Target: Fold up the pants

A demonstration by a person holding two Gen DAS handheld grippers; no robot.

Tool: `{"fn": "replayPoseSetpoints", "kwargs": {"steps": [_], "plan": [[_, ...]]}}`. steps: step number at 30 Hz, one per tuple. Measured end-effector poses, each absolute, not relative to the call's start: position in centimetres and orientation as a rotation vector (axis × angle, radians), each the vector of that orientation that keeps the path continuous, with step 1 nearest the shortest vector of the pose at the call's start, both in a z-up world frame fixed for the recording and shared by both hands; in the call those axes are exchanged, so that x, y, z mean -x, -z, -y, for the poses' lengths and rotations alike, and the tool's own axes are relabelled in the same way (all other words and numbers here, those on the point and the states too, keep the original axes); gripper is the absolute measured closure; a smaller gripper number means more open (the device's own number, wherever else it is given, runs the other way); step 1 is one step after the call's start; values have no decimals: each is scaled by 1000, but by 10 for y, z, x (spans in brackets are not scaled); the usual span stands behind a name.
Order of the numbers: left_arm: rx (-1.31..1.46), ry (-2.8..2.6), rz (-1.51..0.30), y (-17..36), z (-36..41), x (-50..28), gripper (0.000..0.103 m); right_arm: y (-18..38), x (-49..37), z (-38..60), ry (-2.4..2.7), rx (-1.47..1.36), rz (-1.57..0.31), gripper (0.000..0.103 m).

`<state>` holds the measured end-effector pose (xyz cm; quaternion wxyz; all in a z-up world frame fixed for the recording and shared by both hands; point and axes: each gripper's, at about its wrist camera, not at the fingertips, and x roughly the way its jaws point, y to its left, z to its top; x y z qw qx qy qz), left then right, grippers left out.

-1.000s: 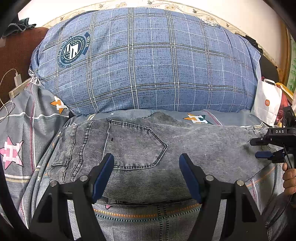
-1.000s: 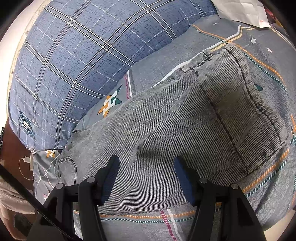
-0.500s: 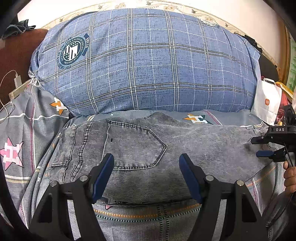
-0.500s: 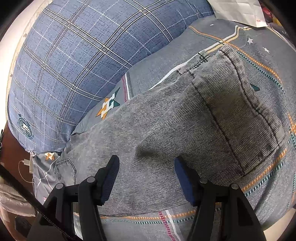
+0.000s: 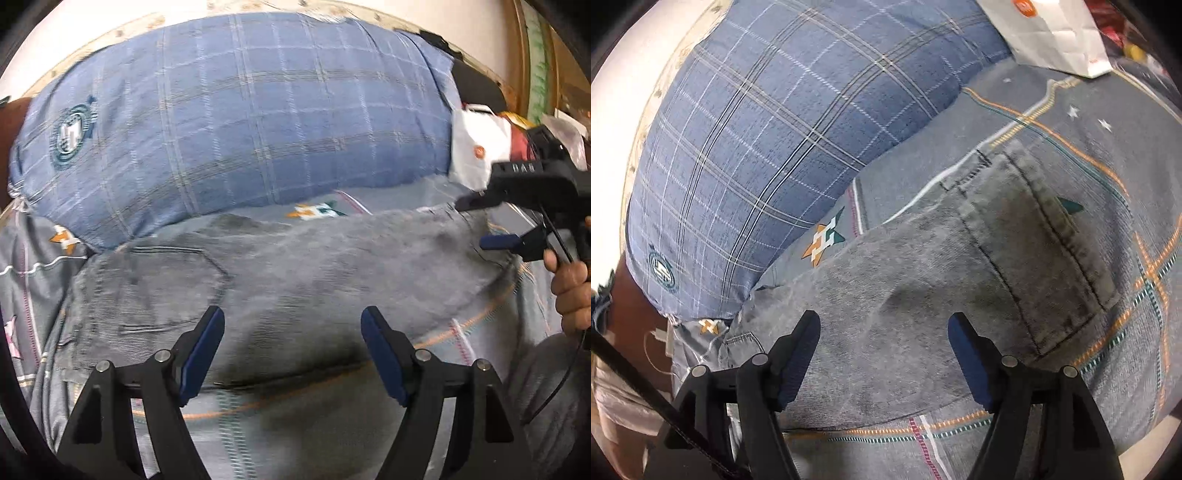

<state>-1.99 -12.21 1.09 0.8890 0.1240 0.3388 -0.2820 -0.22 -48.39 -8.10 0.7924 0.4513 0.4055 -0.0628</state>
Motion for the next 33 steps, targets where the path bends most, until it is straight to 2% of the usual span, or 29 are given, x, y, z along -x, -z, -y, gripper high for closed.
{"fn": "replayPoseSetpoints", "kwargs": {"steps": [16, 33], "plan": [[-393, 636, -734, 5, 205, 42, 27, 96, 25, 530, 105, -1161, -825, 26], [-356, 628, -738, 1, 194, 43, 27, 103, 26, 530, 133, -1173, -842, 26]]}}
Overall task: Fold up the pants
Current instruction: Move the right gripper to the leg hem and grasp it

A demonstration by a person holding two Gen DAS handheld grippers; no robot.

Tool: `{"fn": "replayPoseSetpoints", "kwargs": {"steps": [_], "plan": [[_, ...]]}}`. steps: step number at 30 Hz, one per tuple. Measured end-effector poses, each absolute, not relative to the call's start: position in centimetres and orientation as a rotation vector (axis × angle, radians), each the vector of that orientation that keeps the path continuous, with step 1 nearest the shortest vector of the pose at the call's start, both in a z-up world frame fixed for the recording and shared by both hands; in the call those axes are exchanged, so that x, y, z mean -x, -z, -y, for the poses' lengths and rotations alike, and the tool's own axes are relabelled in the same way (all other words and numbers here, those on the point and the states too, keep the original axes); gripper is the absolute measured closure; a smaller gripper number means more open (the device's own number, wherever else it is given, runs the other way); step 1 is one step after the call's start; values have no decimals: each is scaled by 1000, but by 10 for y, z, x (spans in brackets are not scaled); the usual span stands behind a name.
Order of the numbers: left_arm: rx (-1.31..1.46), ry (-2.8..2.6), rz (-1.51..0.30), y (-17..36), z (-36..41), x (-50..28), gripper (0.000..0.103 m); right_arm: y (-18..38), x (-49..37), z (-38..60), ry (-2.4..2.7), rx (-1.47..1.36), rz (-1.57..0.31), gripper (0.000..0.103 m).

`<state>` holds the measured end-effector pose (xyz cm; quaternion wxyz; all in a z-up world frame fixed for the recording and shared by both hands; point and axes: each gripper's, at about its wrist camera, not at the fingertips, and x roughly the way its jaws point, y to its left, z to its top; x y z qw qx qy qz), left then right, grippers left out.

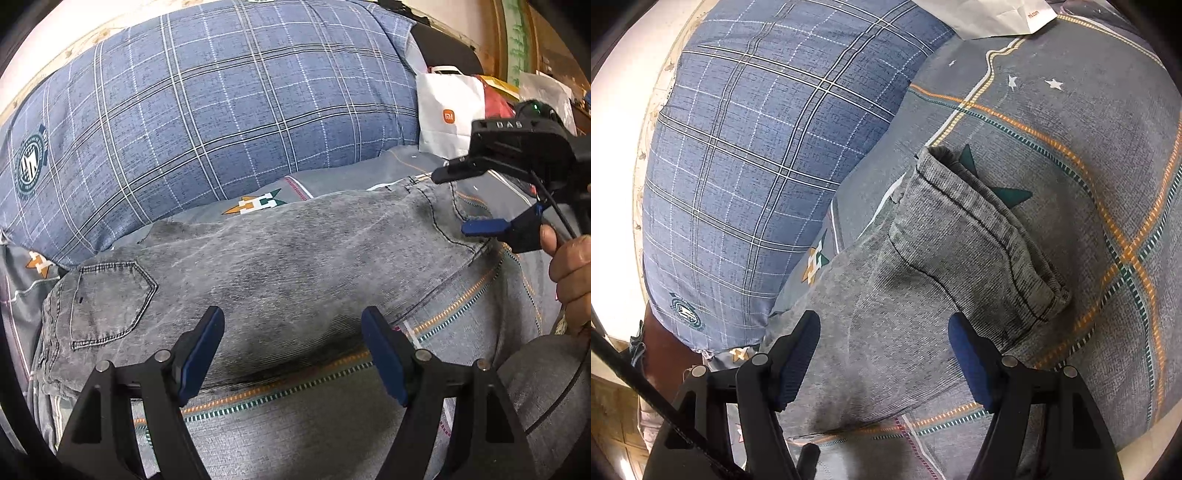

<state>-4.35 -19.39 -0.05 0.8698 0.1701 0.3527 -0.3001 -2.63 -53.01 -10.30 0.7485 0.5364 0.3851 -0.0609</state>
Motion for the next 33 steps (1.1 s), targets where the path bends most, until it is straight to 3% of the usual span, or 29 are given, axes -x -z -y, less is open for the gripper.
{"fn": "replayPoseSetpoints", "kwargs": {"steps": [17, 24, 33], "plan": [[-362, 637, -740, 4, 196, 45, 27, 107, 25, 534, 135, -1174, -847, 26], [-359, 665, -743, 6, 196, 42, 27, 95, 46, 549, 193, -1202, -763, 26], [-495, 811, -740, 19, 248, 50, 27, 105, 58, 566, 217, -1262, -780, 27]]}}
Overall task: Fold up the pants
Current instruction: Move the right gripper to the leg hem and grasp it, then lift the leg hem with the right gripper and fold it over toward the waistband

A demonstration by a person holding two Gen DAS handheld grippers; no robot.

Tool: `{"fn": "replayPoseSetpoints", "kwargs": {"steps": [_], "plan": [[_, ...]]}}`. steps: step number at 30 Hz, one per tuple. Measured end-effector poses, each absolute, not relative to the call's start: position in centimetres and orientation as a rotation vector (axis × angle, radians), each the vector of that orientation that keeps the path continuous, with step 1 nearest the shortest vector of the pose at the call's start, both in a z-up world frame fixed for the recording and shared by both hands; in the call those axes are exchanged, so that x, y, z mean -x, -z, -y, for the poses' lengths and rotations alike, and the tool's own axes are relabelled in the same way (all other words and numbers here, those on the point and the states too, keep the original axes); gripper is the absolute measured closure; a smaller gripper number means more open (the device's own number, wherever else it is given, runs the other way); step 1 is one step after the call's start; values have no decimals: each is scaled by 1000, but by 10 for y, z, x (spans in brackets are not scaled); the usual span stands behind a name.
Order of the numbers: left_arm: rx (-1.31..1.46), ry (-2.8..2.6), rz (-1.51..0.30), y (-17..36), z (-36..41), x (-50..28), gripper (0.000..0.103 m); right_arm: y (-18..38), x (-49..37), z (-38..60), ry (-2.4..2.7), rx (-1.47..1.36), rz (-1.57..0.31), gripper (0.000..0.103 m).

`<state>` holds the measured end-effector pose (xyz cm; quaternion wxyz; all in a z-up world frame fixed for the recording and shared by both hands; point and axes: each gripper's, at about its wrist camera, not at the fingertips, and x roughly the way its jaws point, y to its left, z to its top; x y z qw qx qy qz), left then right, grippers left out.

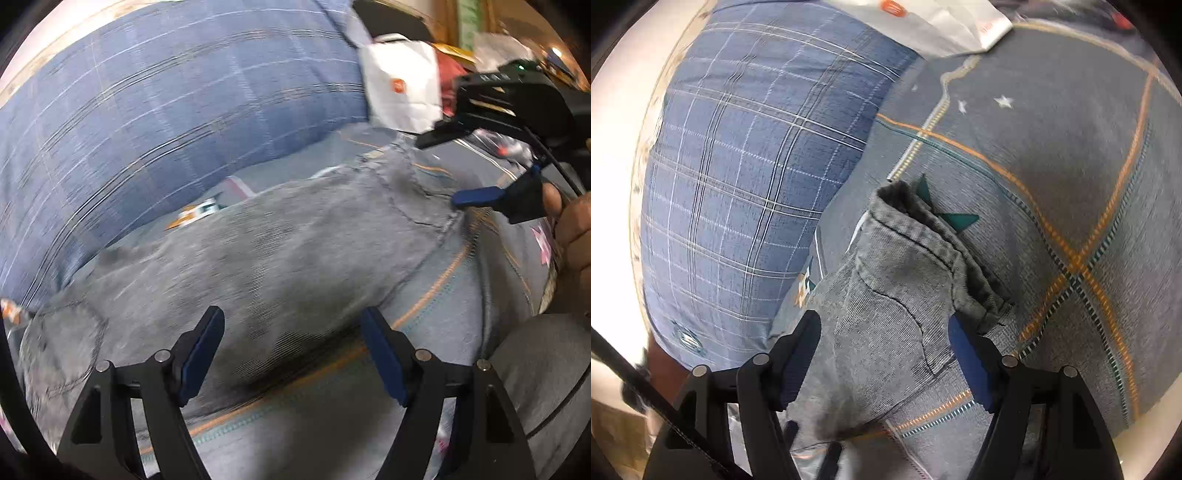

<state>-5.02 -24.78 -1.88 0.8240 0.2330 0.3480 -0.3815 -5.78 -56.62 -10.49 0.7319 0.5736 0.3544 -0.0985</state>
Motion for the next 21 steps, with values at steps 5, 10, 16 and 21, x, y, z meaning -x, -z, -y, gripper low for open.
{"fn": "replayPoseSetpoints", "kwargs": {"steps": [5, 10, 16, 21], "plan": [[-551, 951, -743, 22, 295, 63, 27, 102, 95, 591, 382, -1315, -671, 27], [-701, 1038, -769, 43, 352, 74, 27, 124, 112, 607, 418, -1444, -640, 27], [-804, 1063, -733, 60, 391, 92, 42, 139, 113, 614, 382, -1522, -592, 28], [-634, 1092, -812, 50, 386, 70, 88, 144, 110, 618, 308, -1557, -545, 28]]}}
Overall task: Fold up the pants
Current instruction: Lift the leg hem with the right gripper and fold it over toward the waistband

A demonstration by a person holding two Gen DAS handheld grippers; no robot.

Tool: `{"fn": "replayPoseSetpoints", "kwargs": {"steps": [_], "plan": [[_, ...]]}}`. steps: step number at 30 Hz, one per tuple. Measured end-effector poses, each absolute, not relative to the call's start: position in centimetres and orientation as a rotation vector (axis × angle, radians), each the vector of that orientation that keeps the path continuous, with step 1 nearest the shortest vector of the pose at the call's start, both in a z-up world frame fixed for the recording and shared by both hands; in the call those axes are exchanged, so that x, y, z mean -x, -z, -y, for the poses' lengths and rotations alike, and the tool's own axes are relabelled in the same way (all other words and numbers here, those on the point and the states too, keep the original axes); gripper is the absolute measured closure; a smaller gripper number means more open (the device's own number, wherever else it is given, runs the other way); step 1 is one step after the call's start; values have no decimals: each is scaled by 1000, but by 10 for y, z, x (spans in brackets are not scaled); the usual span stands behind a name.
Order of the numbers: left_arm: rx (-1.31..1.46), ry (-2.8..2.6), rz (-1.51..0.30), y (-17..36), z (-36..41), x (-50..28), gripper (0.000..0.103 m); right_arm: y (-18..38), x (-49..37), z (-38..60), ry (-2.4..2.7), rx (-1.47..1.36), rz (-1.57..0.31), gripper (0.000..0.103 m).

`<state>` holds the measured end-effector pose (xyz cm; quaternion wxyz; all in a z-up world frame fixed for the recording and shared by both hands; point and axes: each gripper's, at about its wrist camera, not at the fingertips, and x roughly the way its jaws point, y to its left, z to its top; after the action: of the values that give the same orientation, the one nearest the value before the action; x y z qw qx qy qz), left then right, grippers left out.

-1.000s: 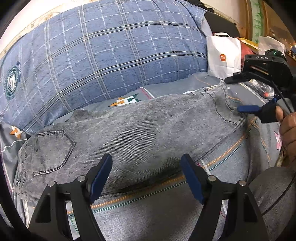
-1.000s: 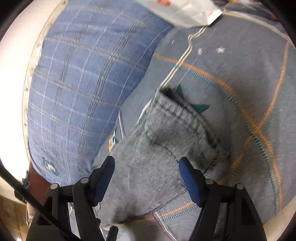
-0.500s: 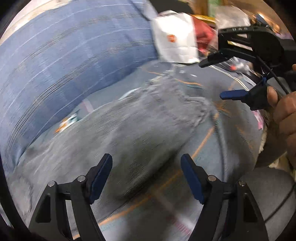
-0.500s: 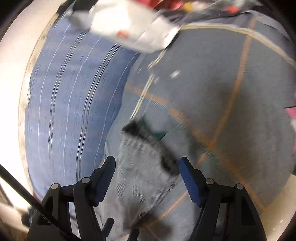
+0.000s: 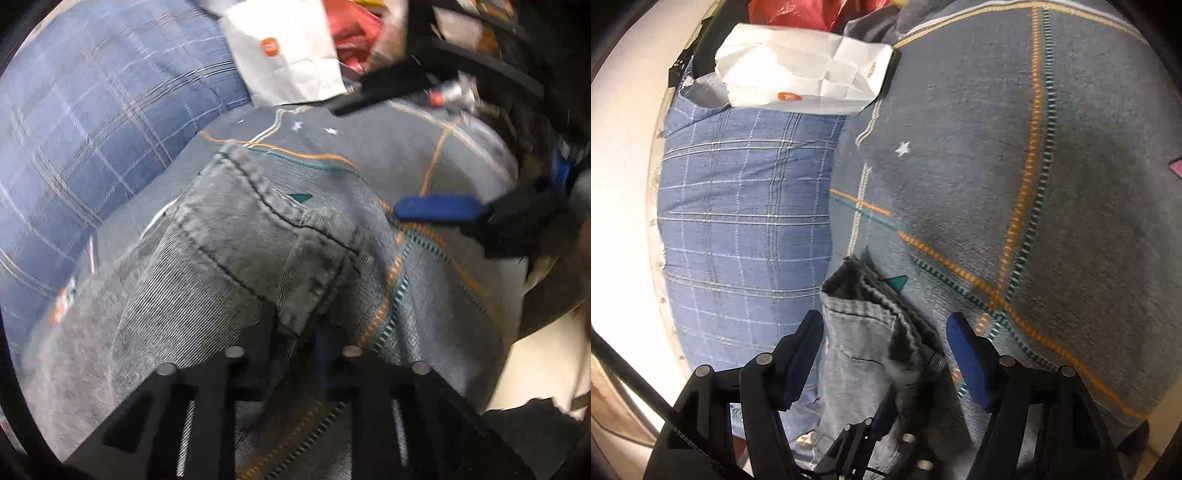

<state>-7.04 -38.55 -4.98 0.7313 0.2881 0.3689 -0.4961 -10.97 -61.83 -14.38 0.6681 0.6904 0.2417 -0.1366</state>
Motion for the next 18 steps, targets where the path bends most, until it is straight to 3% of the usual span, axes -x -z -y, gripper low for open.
{"fn": "replayPoseSetpoints", "kwargs": {"steps": [6, 13, 14, 15, 18], "plan": [[-275, 1121, -969, 25, 348, 31, 90, 146, 73, 607, 204, -1487, -651, 28], [-237, 1112, -1013, 29, 348, 36, 90, 151, 36, 593, 54, -1462, -729, 30], [-236, 1112, -1017, 29, 347, 37, 90, 152, 32, 590, 45, -1455, -742, 49], [-231, 1114, -1023, 29, 349, 37, 90, 150, 29, 588, 47, -1432, -754, 74], [-165, 1118, -1024, 19, 340, 33, 90, 136, 25, 582, 60, -1350, -753, 78]]}}
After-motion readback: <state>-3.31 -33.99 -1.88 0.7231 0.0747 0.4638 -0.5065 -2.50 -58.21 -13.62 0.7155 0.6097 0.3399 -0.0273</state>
